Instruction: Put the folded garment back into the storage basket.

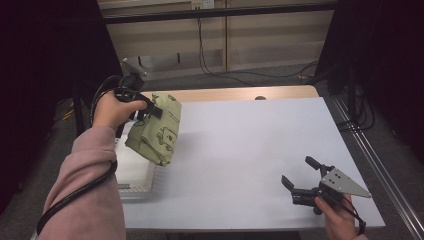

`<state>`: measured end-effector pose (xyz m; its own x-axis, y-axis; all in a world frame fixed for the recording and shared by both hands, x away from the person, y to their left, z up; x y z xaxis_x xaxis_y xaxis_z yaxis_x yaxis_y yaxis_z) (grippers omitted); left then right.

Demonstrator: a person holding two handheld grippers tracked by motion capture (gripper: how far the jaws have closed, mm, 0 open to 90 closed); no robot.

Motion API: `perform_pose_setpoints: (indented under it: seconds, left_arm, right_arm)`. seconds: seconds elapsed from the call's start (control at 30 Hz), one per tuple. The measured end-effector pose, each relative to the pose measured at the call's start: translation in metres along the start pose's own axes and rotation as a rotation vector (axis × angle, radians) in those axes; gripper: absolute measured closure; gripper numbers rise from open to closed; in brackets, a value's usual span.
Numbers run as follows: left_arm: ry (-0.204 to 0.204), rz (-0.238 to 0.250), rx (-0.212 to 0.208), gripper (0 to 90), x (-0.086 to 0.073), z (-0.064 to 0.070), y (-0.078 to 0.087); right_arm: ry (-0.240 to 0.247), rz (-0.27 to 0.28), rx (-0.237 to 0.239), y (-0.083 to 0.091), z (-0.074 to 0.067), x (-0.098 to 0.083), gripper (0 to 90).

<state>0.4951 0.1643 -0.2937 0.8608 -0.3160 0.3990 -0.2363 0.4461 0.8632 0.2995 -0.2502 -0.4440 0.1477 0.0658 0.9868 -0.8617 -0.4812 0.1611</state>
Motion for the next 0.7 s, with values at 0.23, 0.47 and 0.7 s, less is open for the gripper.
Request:
perform_pose_setpoints:
  seconds: [0.23,0.47,0.7]
  left_arm:
    - [-0.011,-0.003,0.012,75.0,0.000,-0.005,0.002]
    - [-0.005,-0.003,0.016,74.9,-0.001,-0.008,0.004]
    - [0.006,0.003,0.028,74.9,-0.002,-0.014,0.006]
  right_arm:
    - [0.003,0.002,-0.001,0.000,0.000,0.000,0.5]
    - [0.002,0.002,0.000,0.000,0.000,0.000,0.5]
    - [0.002,0.002,0.000,0.000,0.000,0.000,0.5]
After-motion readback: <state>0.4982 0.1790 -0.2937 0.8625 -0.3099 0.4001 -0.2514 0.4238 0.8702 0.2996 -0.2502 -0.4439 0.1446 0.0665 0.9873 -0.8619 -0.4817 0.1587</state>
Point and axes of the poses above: each handheld gripper's, and its own axes: y roughly backward along the jaws, x roughly out of its top, z roughly to its right, the point moved 6 cm from there along -y, roughly forward along the jaws, and after that the axes turned 1 degree about -z, right-handed, at the moved point
